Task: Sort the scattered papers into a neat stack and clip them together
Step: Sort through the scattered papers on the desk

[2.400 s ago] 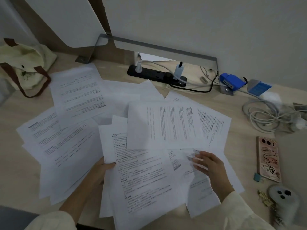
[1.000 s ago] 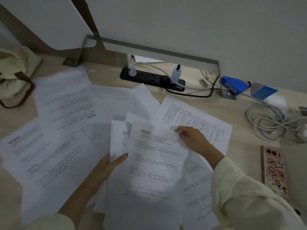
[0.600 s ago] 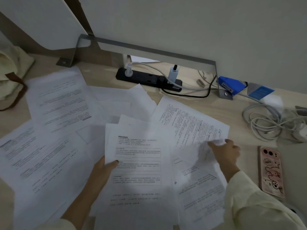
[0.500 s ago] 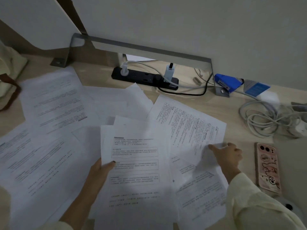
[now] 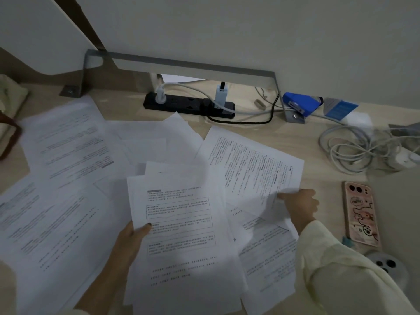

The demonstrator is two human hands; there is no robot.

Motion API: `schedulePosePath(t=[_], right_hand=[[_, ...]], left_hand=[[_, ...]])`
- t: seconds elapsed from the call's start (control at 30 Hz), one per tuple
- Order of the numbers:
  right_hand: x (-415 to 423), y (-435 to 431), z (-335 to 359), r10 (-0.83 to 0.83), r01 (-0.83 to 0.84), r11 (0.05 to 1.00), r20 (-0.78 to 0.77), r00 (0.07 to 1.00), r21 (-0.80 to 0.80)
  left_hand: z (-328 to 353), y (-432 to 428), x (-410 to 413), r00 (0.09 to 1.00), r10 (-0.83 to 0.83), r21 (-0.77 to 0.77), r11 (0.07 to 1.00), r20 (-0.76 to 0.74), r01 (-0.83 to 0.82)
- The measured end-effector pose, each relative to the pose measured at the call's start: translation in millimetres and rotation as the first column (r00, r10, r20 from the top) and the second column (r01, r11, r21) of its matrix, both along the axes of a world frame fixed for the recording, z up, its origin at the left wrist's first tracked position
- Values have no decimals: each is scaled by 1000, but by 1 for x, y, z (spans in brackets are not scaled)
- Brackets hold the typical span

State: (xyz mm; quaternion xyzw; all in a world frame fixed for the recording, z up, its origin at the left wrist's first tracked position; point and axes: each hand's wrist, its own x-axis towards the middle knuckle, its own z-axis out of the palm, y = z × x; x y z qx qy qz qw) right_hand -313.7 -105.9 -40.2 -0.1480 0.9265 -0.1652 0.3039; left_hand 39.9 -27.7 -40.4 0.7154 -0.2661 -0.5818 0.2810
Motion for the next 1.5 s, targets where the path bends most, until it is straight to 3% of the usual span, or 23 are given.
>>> schedulePosePath(t=[0.13,0.23,0.33,0.4,0.47,0.53,0.57,0.67,0.73,0.77,0.8,0.93,1.03,1.1,1.2,1.3,1.4,1.5], right_hand=[[-2,5,-2,-36,37,999,50,998,-24],[-6,20,-4,56,-54,998,55,997,-38],[-10,32,4,23,2,968,97,995,-250],[-16,39,16,-59,141,905,208,976,-401],[-23,51,27,-40,178,848,275,961,-500],[-31,58,29,-87,338,804,465,881,-490],[-27,64,32,-80,354,839,549,832,-414],[-35,77,35,141,130,873,498,856,-470],[-38,83,32,160,245,807,599,785,-537],[-34,82,32,95,372,793,702,706,-482],[-31,82,32,106,391,807,759,642,-443],[-18,83,36,314,109,879,734,602,-465],[-16,78,39,451,-149,882,708,544,-447],[-15,70,39,499,-326,867,668,553,-377],[-8,53,47,669,-642,722,493,555,-257],[8,34,57,828,-833,529,309,467,-160],[32,17,52,928,-928,367,100,360,-67],[70,8,42,944,-947,313,-88,319,-75]], left_hand=[[0,6,1,999,14,2,1000,-31,-14],[2,11,-1,998,14,13,1000,-56,-13],[3,14,-2,996,44,21,999,-73,-42],[4,15,-2,996,54,20,998,-75,-53],[6,16,-2,994,61,27,998,-88,-58],[8,17,-3,993,61,27,998,-104,-58],[9,17,-4,991,61,24,998,-115,-59],[12,20,-5,981,71,31,997,-178,-67],[13,22,-5,973,81,43,996,-214,-73],[14,23,-4,968,86,49,996,-234,-77],[13,24,-3,964,85,53,996,-252,-74],[16,27,-4,931,65,50,998,-360,-50],[22,27,-6,917,118,13,992,-380,-122],[22,25,-3,900,123,40,992,-418,-117],[14,23,4,880,200,113,979,-431,-167],[17,19,1,923,125,63,992,-365,-109],[24,21,-6,945,21,43,999,-325,-8],[25,25,-16,973,-52,-24,999,-226,48]])
